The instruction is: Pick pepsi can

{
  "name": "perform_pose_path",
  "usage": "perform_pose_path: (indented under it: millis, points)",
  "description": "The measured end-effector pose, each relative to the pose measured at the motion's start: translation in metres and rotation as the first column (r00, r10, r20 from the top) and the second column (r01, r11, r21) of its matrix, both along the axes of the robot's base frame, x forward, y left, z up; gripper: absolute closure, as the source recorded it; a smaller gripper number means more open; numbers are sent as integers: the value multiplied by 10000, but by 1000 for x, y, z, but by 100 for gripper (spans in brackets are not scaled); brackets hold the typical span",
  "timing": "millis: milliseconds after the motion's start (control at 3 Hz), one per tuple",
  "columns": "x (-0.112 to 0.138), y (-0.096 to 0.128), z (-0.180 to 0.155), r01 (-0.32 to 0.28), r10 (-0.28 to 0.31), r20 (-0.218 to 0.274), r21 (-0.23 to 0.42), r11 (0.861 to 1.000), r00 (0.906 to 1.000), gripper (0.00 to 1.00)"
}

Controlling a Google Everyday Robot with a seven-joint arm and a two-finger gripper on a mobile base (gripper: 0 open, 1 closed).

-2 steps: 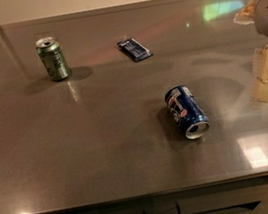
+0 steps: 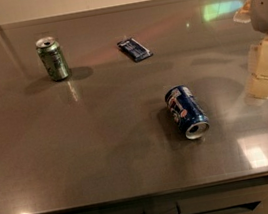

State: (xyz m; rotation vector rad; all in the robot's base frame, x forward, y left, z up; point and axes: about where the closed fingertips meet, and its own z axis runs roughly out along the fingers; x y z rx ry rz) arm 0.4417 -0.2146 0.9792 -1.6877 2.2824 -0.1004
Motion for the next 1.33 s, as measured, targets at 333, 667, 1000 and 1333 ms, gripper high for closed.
perform_pose_path:
  millis: [333, 667, 1000, 1333]
  points:
    - [3, 24, 2, 694, -693, -16, 273, 9972, 9976, 0]
    - [15, 53, -1, 1741, -1743, -55, 916, 9805, 9847, 0]
    - [27, 75, -14, 3089, -3086, -266, 1571, 9380, 9508, 0]
    - [34, 83, -36, 4490, -4444, -680, 1874, 8737, 8932, 0]
